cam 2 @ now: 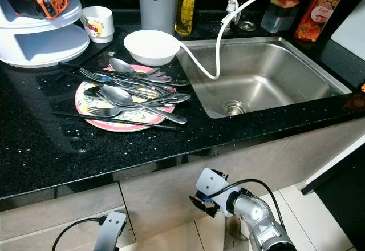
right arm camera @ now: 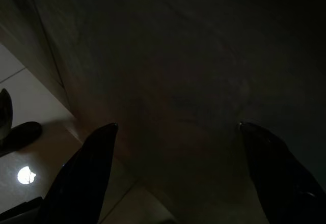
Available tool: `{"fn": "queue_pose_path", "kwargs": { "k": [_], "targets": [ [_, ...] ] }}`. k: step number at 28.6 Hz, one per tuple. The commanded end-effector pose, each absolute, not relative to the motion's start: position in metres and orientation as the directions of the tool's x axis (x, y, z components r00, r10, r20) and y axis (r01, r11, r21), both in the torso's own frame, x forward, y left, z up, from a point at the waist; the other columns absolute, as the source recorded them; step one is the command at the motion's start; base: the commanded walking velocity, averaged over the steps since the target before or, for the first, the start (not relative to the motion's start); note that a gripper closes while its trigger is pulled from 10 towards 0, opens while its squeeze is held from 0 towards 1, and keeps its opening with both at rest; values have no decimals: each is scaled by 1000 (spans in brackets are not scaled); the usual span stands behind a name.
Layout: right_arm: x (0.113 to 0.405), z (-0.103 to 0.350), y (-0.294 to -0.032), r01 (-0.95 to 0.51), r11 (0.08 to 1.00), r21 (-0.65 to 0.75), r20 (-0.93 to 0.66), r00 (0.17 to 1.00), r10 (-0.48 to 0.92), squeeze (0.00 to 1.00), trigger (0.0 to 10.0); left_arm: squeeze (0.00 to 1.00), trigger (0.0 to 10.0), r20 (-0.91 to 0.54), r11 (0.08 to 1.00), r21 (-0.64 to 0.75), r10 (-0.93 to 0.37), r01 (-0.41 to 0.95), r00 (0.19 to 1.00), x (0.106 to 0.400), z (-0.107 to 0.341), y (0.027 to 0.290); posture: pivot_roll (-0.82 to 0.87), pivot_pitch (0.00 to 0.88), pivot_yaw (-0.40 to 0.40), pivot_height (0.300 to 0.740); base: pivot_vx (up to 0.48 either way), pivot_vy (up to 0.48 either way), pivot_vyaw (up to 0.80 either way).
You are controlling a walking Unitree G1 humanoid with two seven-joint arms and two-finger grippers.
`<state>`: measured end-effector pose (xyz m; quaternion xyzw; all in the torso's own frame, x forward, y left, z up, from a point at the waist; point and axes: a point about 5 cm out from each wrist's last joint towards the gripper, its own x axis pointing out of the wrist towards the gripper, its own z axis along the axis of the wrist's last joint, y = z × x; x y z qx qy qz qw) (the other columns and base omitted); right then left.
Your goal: Kitchen organization
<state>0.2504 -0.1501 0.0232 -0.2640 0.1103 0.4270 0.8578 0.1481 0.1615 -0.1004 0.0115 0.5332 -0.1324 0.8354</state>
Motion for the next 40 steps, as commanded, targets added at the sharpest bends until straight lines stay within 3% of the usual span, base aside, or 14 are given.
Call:
{"fn": "queue_pose_path", "kwargs": {
  "k": [1, 17, 27, 40],
  "targets": [
    [250, 24, -152, -796, 487, -359, -419, 604, 678, 0, 10000, 0, 10000, -928, 964, -143, -209, 223, 308, 122, -109, 162, -57, 59, -97, 740, 0, 0, 0],
    [254, 30, -147, -792, 464, -398, -402, 604, 688, 0, 10000, 0, 10000, -920, 964, -147, -216, 223, 328, 132, -106, 160, -63, 50, -96, 740, 0, 0, 0],
    [258, 29, -142, -803, 470, -367, -407, 593, 695, 0, 10000, 0, 10000, -909, 982, -158, -187, 107, 371, 139, -104, 171, -32, 49, -101, 740, 0, 0, 0],
    [262, 28, -138, -794, 436, -423, -430, 600, 675, 0, 10000, 0, 10000, -912, 973, -178, -219, 147, 347, 136, -105, 165, -40, 40, -91, 740, 0, 0, 0]
  ]
}}
